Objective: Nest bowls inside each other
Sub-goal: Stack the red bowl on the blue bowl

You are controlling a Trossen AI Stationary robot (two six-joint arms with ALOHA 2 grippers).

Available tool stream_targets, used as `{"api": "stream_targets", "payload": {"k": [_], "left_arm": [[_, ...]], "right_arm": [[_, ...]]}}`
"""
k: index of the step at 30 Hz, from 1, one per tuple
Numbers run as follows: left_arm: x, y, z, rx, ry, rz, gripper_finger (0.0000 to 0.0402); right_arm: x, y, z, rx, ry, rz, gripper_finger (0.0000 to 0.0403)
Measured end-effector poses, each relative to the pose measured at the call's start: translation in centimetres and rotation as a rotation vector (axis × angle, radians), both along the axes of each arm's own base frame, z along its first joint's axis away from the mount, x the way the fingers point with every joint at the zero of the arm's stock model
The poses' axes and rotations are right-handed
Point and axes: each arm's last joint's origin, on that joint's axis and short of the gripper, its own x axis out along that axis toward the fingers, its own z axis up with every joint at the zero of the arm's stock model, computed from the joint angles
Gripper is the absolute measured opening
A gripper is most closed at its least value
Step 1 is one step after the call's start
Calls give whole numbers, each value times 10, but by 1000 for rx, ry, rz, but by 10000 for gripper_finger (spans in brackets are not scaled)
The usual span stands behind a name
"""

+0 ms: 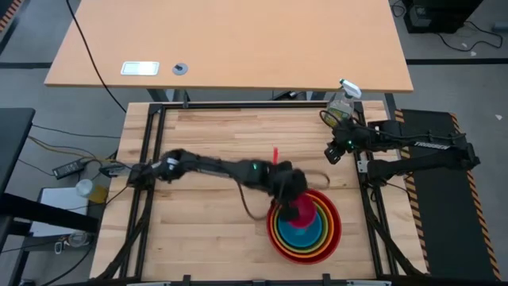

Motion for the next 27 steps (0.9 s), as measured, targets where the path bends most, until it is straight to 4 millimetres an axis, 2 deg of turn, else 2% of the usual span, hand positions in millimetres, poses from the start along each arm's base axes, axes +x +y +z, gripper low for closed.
{"api": "stream_targets", "payload": {"k": [3,6,13,17,22,24,27], "left_arm": [[5,-19,-14,112,5,-49,18],[7,-29,-26,181,23,-79,18],[8,-54,-32,383,-16,-179,18],[10,-67,-34,438,-53,-257,18],[16,-69,-60,445,1,-289,19],[17,-66,-62,392,7,-280,28],[17,-62,-64,307,32,-293,62]], "right_arm": [[1,-1,1,-4,-15,-2,155],[2,-1,1,12,-26,-1,155],[3,-1,1,16,-38,1,155],[3,-1,2,18,-44,-1,155],[3,-1,2,26,-59,-16,155],[3,-1,2,28,-62,-18,155],[3,-1,2,28,-63,-18,155]]}}
